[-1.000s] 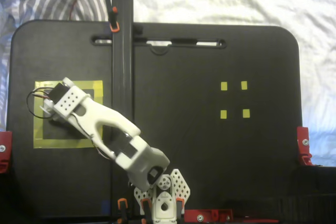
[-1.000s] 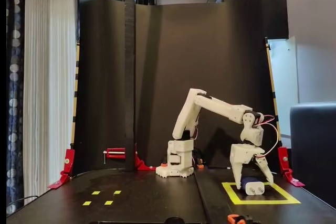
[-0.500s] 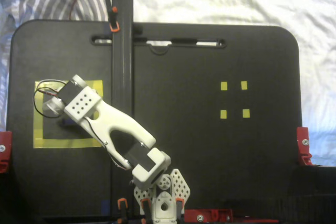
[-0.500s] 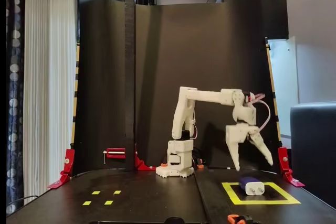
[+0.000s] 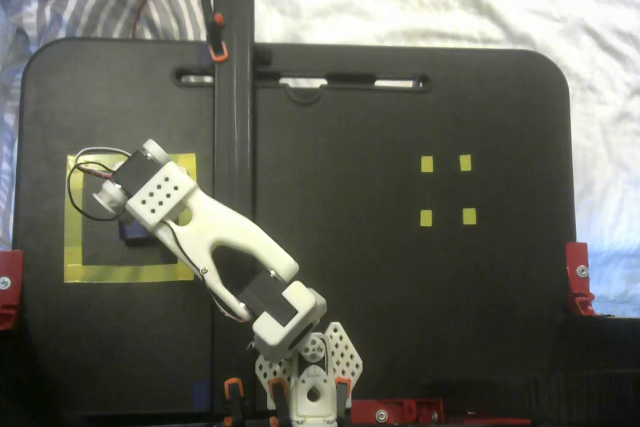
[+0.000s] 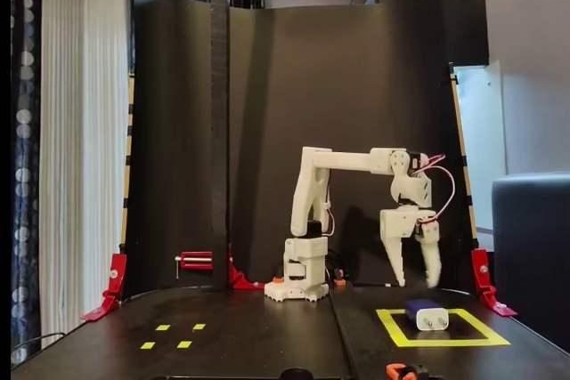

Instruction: Grasp a block and put it in the designated area.

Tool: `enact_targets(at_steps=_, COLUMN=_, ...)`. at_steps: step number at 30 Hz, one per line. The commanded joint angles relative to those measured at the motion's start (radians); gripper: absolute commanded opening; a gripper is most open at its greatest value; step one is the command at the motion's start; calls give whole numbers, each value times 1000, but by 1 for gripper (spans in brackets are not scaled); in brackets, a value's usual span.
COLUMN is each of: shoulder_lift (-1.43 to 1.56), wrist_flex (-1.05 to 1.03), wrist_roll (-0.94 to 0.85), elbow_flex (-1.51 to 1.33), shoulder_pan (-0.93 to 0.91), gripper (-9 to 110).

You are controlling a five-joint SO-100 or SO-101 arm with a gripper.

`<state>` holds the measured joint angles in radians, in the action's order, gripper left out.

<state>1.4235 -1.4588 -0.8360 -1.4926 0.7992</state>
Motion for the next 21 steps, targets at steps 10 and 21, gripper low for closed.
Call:
enact_targets(at_steps=10, shoulder_lift=138, wrist_flex=25, wrist_roll=-5, elbow_flex=26, shoulder_pan=-92, gripper=0)
enact_targets(at_steps=21, shoulder_lift=268, wrist_flex=179, wrist_roll=-3, elbow_flex=25, shoulder_pan=-433, gripper=0)
